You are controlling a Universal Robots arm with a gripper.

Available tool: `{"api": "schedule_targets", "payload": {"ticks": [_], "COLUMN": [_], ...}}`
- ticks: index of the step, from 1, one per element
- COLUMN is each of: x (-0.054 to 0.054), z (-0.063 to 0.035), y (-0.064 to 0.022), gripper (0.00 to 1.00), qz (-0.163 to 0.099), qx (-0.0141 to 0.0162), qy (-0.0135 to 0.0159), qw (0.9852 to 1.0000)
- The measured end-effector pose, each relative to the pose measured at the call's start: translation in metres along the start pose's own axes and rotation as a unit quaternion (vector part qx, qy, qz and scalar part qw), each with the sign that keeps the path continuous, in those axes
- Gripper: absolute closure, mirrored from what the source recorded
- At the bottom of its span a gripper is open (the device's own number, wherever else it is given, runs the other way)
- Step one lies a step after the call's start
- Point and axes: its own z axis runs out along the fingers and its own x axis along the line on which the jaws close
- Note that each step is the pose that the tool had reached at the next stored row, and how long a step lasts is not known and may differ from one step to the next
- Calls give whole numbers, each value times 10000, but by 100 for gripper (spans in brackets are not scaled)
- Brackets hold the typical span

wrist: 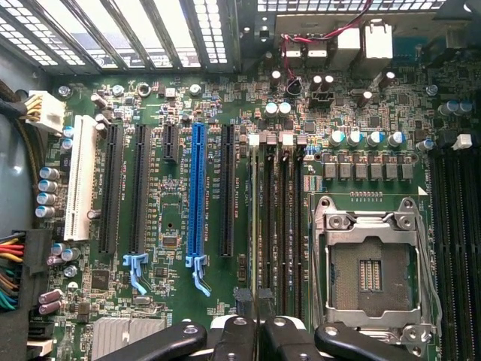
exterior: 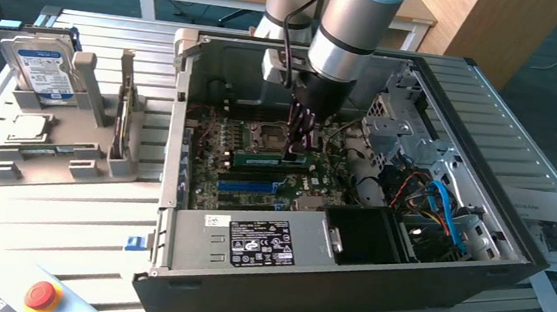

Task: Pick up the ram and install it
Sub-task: 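Insert the ram into the slot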

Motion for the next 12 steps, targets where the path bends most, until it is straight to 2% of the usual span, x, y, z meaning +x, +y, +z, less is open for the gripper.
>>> {"api": "schedule_targets", "payload": {"ticks": [4,5,7,10,12], "x": [0,0,0,0,1], "z": [0,-1,-5,-14,-19], "y": [0,-2,-11,-27,-32], "gripper": [88,88,88,88,88], "qz": [0,0,-2,-5,-7], "qx": [-1,-10,-43,-110,-139], "qy": [-1,0,1,1,2], "qw": [10000,10000,10000,9999,9999]}}
